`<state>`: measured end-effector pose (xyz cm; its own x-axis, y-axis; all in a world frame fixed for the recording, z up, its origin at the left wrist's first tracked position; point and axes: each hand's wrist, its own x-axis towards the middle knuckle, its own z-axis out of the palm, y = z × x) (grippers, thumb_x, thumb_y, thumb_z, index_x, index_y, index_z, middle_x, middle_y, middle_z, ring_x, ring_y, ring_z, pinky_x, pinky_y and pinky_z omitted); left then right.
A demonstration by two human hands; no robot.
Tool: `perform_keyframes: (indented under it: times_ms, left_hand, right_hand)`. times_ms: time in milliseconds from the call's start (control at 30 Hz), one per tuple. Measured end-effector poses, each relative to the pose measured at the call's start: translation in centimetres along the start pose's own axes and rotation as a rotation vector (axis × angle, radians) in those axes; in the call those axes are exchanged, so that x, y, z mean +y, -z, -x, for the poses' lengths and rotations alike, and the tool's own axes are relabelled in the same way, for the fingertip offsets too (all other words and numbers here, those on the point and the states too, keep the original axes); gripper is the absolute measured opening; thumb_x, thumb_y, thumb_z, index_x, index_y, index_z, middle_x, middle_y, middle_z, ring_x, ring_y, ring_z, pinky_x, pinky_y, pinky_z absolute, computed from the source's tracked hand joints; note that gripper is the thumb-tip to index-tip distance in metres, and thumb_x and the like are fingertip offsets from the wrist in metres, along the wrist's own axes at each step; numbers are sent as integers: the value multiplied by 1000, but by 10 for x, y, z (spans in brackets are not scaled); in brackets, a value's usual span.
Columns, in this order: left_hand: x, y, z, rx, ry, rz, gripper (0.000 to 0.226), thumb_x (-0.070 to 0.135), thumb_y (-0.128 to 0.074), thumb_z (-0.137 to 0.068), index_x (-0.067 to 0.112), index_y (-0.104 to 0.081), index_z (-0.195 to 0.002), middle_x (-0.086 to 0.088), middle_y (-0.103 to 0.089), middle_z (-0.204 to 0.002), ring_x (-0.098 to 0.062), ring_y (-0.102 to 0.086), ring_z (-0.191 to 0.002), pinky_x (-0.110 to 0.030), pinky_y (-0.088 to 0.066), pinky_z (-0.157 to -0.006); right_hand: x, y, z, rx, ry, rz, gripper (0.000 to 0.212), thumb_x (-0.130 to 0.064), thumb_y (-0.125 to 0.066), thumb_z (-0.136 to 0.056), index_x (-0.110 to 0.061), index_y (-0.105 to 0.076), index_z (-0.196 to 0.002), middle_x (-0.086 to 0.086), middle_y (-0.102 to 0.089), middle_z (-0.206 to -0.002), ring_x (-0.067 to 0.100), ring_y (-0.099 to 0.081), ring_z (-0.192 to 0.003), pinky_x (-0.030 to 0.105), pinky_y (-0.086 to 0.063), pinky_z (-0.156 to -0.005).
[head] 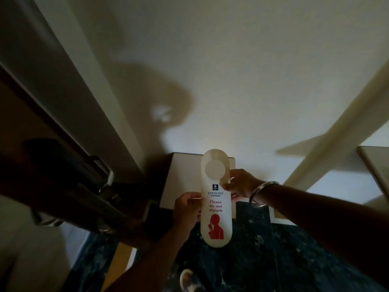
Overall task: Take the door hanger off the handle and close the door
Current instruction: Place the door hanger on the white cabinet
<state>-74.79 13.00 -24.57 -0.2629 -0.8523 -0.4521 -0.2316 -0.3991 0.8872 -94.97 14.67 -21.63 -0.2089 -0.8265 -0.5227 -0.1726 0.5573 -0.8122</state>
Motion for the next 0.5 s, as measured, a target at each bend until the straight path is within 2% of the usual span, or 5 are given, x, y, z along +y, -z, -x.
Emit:
perform_keyframes:
  times_ms: [200, 300, 367, 500]
  left_hand:
    - [-16, -30, -104, -25, 85, -120, 15, 12, -64, -90, 26, -69, -95, -4, -72, -102, -22, -70, -90, -43, -62, -75]
    - [-28, -49, -152, -68, 158, -151, 18, 16, -61, -91, 24, -71, -104, 1, -73, -103, -17, -70, -89, -37, -62, -74]
    - [-37, -64, -187, -67, 225, -167, 21, 15, -58, -91, 25, -73, -101, 3, -74, -97, -15, -71, -85, -32, -61, -69]
    - [-65, -90, -250, -33, 337, -209, 30, 10, -54, -90, 21, -70, -112, 2, -70, -100, -16, -66, -88, -25, -55, -66]
  right_hand:
    - [33, 15, -98, 144, -126, -27, 18, -8, -70, -84, -16, -61, -97, 9, -69, -101, 22, -71, -78, 35, -60, -57]
    - [61, 20, -142, 229, -177, -20, 22, -9, -71, -83, -13, -60, -102, 8, -69, -101, 25, -70, -85, 41, -61, -69]
    - [79, 23, -174, 274, -234, -49, 23, -7, -72, -81, -12, -60, -101, 8, -69, -102, 25, -69, -87, 42, -61, -75]
    - [118, 30, -235, 302, -295, -50, 15, -10, -72, -81, -12, -63, -93, 7, -70, -96, 23, -68, -86, 44, -59, -78]
